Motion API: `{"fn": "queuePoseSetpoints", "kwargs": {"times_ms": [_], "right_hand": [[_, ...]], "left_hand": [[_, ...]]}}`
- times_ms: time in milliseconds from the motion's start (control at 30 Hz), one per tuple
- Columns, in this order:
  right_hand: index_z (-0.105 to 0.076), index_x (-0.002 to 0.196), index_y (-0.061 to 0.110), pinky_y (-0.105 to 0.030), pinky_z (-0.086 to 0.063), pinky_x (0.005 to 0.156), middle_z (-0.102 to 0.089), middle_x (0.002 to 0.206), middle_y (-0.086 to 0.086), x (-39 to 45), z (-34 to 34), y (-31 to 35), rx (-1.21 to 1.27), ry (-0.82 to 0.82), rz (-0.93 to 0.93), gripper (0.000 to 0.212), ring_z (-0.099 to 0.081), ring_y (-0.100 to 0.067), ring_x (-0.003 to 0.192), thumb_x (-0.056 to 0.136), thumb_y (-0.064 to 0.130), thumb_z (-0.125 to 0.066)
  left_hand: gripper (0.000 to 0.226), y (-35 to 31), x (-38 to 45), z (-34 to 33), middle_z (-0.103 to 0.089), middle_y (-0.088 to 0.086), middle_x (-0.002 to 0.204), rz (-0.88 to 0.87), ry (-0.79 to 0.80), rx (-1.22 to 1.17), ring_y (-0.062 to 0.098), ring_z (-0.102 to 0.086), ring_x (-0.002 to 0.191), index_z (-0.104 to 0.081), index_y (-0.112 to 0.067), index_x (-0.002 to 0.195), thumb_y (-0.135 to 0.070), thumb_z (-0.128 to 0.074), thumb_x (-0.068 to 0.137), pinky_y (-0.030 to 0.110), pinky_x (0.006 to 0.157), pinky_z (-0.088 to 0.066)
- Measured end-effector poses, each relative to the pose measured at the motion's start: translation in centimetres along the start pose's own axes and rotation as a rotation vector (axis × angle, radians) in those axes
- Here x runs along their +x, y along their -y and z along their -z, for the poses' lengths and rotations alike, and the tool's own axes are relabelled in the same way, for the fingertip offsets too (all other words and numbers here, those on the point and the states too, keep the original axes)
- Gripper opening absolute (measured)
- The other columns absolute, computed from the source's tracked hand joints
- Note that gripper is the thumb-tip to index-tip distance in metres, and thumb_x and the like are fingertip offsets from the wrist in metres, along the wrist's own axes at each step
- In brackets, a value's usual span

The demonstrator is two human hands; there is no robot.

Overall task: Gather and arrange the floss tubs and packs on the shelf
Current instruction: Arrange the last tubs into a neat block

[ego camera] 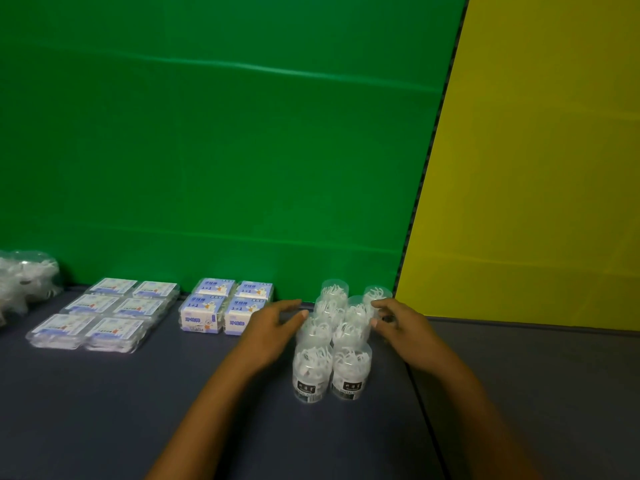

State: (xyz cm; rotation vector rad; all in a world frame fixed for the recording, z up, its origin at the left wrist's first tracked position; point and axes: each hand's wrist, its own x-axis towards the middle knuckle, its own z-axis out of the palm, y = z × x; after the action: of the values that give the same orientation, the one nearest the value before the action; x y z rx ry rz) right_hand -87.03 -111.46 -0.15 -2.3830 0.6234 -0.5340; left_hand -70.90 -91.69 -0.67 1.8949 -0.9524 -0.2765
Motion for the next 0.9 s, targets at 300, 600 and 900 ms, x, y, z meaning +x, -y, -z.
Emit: {"fn": "queuePoseSetpoints", "kwargs": {"times_ms": [300, 600, 900], "right_hand": [[-0.06, 0.125, 0.021, -0.026, -0.046, 0.089, -0.059, 0.116, -0.001, 1.7, -1.3, 0.4, -0.03, 0.024, 0.062, 0.03, -0.057, -0.013, 0.105, 0.095, 0.026, -0.06], [-0.063, 0.118, 0.019, -0.02, -0.043, 0.078, -0.056, 0.113, -0.005, 3.3, -0.3, -1.2, -0.102, -0.201, 0.043, 0.025, -0.059, -0.014, 0.095, 0.093, 0.018, -0.063], [-0.06, 0.127, 0.023, -0.02, -0.037, 0.073, -0.051, 0.111, -0.007, 6.4, -1.9, -2.1, -0.147, -0.167, -0.056, 0.033, -0.048, -0.001, 0.072, 0.094, 0.018, -0.061]], "left_hand": [[0.037, 0.6, 1.6, -1.1, -0.062, -0.005, 0.117, 0.052, 0.05, -0.055, 0.007, -0.056, 0.1, -0.06, -0.017, 0.123, -0.031, -0.063, 0.09, 0.022, 0.085, -0.042], [0.052, 1.7, 3.6, -0.8, -0.059, -0.001, 0.125, 0.048, -0.033, -0.071, 0.009, -0.055, 0.106, -0.053, -0.012, 0.13, -0.04, -0.063, 0.088, 0.025, 0.092, -0.043], [0.046, 1.4, 7.6, -1.4, -0.052, 0.002, 0.14, 0.043, 0.059, -0.033, 0.016, -0.049, 0.127, -0.049, -0.015, 0.138, -0.033, -0.054, 0.096, 0.029, 0.104, -0.037]]}}
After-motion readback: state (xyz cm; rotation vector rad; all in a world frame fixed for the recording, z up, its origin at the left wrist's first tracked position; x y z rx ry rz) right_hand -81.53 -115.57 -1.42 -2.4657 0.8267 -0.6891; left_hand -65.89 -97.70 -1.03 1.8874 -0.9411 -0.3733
